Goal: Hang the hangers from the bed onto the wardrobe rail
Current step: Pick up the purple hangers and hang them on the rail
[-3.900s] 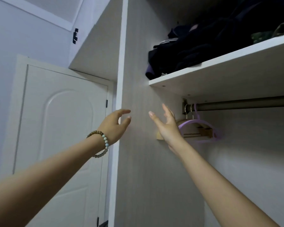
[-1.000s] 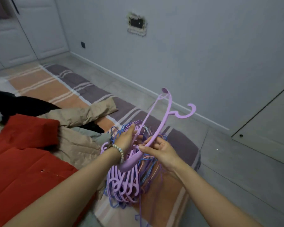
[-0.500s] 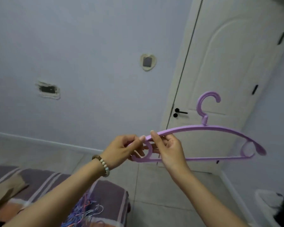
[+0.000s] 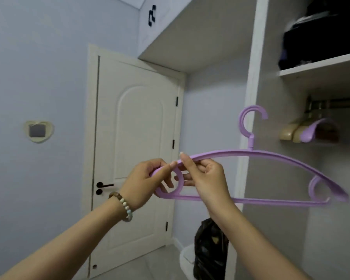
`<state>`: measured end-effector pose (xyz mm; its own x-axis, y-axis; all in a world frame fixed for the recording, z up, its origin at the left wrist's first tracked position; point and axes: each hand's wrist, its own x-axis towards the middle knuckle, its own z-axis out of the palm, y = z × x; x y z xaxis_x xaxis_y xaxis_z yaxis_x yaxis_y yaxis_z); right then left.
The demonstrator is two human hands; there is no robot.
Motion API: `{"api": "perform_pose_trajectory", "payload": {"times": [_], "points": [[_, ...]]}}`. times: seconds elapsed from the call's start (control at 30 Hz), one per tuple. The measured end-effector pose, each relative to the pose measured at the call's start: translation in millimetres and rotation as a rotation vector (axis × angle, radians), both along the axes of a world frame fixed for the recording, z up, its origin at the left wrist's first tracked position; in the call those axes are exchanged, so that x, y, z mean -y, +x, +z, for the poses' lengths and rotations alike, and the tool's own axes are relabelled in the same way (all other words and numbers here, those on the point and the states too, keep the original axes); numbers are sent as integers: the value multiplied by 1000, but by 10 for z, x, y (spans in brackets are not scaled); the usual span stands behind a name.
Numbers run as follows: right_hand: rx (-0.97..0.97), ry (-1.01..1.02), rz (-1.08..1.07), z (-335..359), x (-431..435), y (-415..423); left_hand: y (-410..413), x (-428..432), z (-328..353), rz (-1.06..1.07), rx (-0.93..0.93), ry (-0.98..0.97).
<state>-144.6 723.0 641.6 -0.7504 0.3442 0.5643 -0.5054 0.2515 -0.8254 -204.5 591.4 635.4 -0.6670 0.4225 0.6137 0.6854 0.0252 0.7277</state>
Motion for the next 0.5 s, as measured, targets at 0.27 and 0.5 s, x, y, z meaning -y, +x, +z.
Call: {"api": "perform_pose_trajectory", "payload": {"times": [0.27, 0.5], "points": [[-50, 55, -253, 524, -1862, 488, 383, -2010, 486, -90, -69, 75], [-218, -9, -460, 791, -3121, 677, 713, -3357, 832, -53, -91, 177]]}}
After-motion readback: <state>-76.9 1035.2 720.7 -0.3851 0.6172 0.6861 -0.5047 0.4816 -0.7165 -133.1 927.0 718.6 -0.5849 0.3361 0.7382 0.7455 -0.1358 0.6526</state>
